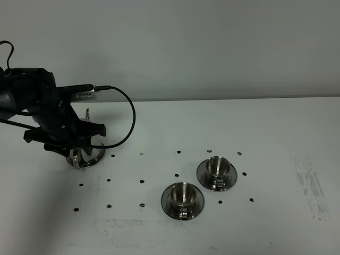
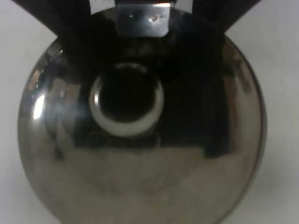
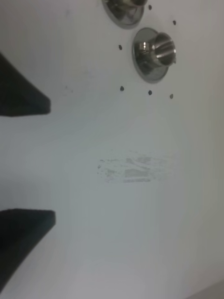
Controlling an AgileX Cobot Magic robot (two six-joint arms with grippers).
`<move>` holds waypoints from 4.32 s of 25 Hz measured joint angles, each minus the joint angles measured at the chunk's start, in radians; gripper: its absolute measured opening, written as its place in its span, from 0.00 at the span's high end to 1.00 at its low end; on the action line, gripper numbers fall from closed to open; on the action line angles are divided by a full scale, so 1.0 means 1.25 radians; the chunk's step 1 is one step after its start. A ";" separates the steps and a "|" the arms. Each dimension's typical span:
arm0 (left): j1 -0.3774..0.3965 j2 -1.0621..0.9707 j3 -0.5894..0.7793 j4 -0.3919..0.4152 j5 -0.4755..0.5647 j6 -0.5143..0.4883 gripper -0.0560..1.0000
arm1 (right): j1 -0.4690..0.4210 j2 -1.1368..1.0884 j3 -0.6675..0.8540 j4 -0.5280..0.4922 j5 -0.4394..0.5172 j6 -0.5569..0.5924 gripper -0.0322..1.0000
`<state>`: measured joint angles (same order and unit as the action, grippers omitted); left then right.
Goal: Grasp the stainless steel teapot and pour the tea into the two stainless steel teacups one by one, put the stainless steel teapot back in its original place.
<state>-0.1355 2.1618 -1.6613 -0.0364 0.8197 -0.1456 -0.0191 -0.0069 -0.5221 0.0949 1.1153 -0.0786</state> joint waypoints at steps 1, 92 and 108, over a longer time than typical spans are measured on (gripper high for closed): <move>0.000 0.000 0.000 0.000 -0.002 0.000 0.47 | 0.000 0.000 0.000 0.000 0.000 0.000 0.54; -0.192 -0.162 0.026 0.019 0.152 1.244 0.73 | 0.000 0.000 0.000 0.000 0.001 0.000 0.54; -0.247 -0.097 0.010 0.151 0.139 1.245 0.73 | 0.000 0.000 0.000 0.000 0.001 0.000 0.54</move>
<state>-0.4441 2.0401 -1.6491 0.1522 0.9941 1.4103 -0.0191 -0.0069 -0.5221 0.0949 1.1162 -0.0782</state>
